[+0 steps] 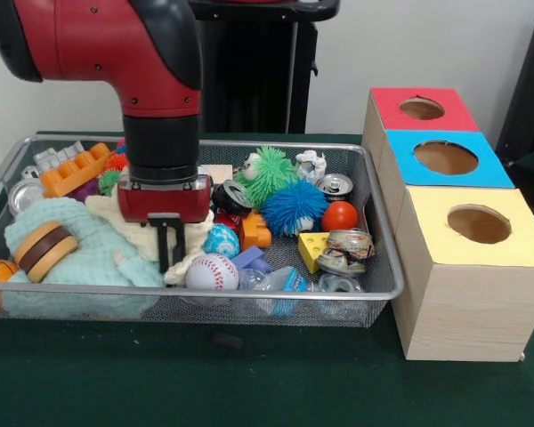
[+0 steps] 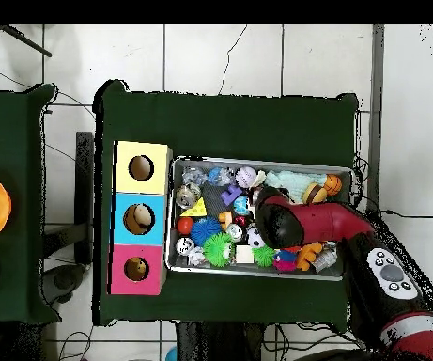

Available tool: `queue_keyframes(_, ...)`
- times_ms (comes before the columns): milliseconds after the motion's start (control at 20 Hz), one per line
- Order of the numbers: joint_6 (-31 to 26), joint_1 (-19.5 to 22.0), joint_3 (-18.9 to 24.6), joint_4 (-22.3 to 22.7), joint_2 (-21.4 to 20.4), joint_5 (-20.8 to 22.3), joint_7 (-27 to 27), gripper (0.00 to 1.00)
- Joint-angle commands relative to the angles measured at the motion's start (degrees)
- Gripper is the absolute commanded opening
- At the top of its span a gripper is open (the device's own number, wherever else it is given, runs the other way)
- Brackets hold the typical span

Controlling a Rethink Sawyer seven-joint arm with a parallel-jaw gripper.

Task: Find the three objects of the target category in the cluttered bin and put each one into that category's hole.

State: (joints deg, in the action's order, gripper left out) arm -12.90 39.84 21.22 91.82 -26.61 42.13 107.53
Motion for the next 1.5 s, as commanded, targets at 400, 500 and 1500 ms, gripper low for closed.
queue_keyframes(400, 4.29, -8.21, -5.38, 13.75, -4.11, -7.56, 13.30, 0.00)
queue_keyframes(500, 3.98, -9.30, -5.72, 15.84, -6.30, -9.69, 13.83, 0.00)
queue_keyframes(1500, 15.44, -19.97, -13.41, 28.51, -11.32, -22.33, 14.27, 1.00)
